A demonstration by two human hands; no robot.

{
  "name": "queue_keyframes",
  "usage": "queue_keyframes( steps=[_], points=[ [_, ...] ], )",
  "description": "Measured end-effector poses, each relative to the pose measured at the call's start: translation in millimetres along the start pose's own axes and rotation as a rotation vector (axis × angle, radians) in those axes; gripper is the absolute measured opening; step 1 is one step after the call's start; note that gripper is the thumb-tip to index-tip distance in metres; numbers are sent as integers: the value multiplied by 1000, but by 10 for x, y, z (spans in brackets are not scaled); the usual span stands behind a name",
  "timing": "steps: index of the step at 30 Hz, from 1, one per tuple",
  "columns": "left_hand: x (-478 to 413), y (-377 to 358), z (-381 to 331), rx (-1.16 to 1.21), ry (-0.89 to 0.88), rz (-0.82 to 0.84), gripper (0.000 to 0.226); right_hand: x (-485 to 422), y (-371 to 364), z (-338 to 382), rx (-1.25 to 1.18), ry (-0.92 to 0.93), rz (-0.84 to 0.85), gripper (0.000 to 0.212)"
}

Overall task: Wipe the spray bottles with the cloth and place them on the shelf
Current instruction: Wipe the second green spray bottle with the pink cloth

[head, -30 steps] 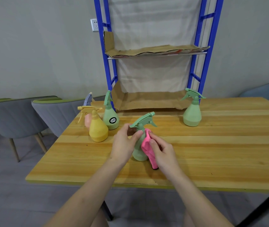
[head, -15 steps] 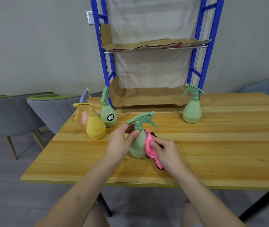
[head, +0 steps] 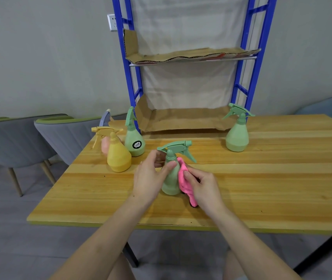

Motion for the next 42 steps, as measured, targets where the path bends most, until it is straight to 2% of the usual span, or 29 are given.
queue_keyframes(
  steps=[3,9,13,18,22,25,27,29,33,35,42],
  points=[
    [-3,2,11,-2,-2,-27,23,14,-24,61,-23,46,23,30],
    [-41,9,102,-35,-68,-18,32,-9,-181,127,-187,19,-42,22],
    [-62,16,123,-113,-108,-12,44,3,-90,-18,-26,-11,-2,20],
    [-75,24,132,-103,-85,9,37,13,-16,-56,78,-20,53,22],
    [-21,34,127,-40,-59,-5,41,-15,-88,100,13,34,96,29],
    [-16,15,153,5,-26,-14,34,-87,-105,225,-38,71,75,32],
    [-10,17,140,3,-35,-16,32,-82,-101,160,-74,32,77,32],
    [5,25,128,-31,-61,-18,25,-49,-60,54,-28,-1,73,29],
    [12,2,159,0,-80,0,42,-14,19,-72,163,3,64,28],
    [6,-7,182,9,-85,7,38,1,18,-11,183,6,52,29],
    [-19,-26,226,74,-114,53,34,-131,-100,223,62,59,74,24]
  ],
)
Point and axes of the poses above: each hand's wrist, its own x-axis away from the middle knuckle, its own y-axis out of the back of the hand, z = x × y, the point moved 7 cm from there along -x, towards the middle knuckle, and after that the axes turned 1 degree about y, right-handed, at the moved point
